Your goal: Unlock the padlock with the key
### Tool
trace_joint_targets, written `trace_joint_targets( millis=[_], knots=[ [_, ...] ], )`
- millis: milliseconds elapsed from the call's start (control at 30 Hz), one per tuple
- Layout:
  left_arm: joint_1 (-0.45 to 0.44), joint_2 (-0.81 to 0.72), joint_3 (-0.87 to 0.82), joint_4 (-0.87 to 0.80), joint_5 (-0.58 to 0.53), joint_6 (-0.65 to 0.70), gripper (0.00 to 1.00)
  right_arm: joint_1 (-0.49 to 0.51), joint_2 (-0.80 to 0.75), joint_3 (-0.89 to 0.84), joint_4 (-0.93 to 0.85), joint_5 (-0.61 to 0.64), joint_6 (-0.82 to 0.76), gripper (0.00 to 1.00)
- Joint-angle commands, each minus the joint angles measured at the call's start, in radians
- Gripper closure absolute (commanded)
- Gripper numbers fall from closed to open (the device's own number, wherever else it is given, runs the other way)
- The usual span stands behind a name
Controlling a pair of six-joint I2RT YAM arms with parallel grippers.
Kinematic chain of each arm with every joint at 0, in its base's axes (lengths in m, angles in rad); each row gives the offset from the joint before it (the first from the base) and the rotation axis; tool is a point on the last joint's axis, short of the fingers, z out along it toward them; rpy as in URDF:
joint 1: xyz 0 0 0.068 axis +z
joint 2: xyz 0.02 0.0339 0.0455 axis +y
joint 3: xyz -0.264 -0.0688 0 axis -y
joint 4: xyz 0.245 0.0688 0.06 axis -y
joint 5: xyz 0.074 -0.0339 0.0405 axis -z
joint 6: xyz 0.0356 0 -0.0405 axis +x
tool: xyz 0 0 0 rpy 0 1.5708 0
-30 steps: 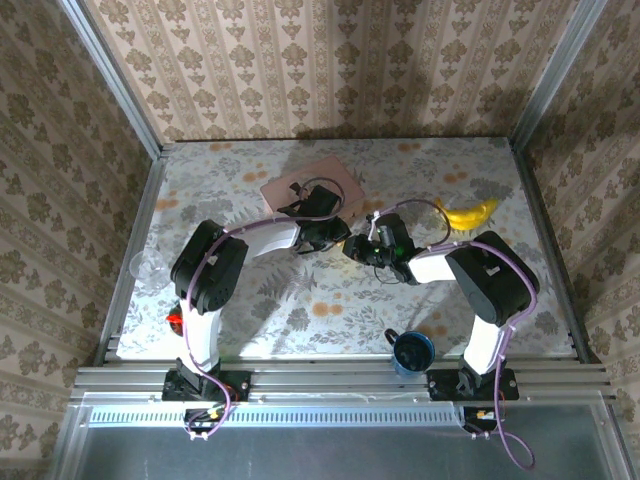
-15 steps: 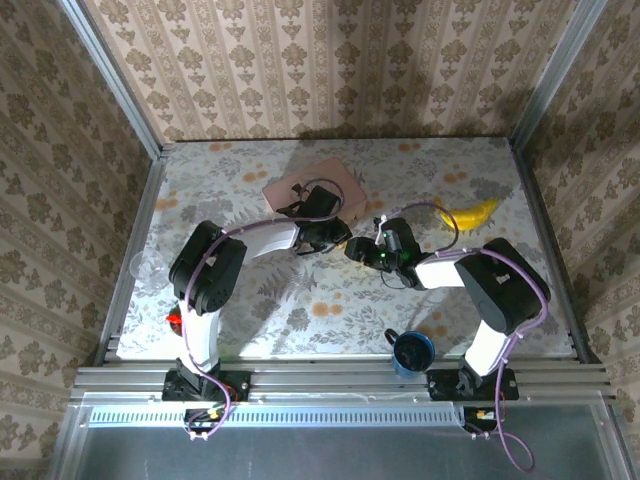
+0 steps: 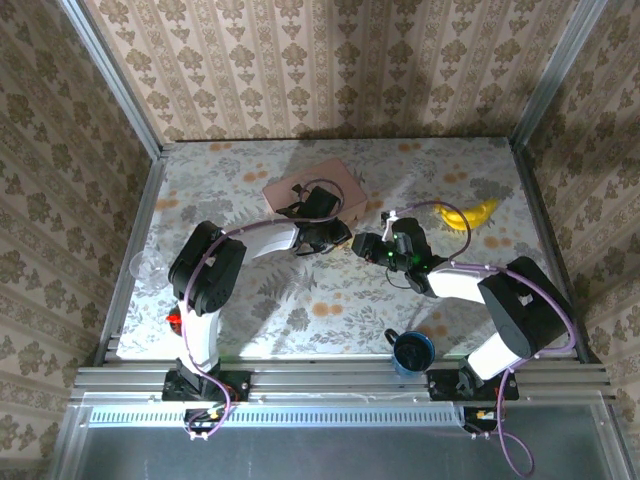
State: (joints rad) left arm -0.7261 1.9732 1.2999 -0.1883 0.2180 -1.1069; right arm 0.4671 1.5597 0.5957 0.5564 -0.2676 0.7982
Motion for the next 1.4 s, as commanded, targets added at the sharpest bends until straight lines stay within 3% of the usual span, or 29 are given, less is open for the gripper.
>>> trace_joint_targets(
  millis=[0, 300, 767, 1167, 1300, 1367],
  knots=[
    [-0.016, -0.022, -0.028, -0.043, 0.079, -0.014, 1.0, -0.003, 0.031, -0.005, 0.015, -0.018, 0.012, 0.71],
    [-0.016, -0.022, -0.032, -0.039, 0.087, -0.012, 1.0, 0.004, 0.146, 0.029, 0.084, -0.056, 0.025, 0.73],
    [-0.017, -0.014, -0.032, -0.032, 0.099, -0.01, 1.0, 0.01, 0.204, 0.064, 0.12, -0.071, 0.029, 0.75],
    [-0.029, -0.007, -0.035, -0.024, 0.115, -0.008, 1.0, 0.016, 0.275, 0.08, 0.21, -0.087, 0.073, 0.86],
    [-0.036, 0.001, -0.028, -0.024, 0.131, -0.009, 1.0, 0.016, 0.307, 0.105, 0.246, -0.088, 0.087, 0.99],
    [-0.039, 0.0, -0.023, -0.029, 0.135, -0.003, 1.0, 0.015, 0.32, 0.123, 0.25, -0.083, 0.088, 1.0]
  ],
)
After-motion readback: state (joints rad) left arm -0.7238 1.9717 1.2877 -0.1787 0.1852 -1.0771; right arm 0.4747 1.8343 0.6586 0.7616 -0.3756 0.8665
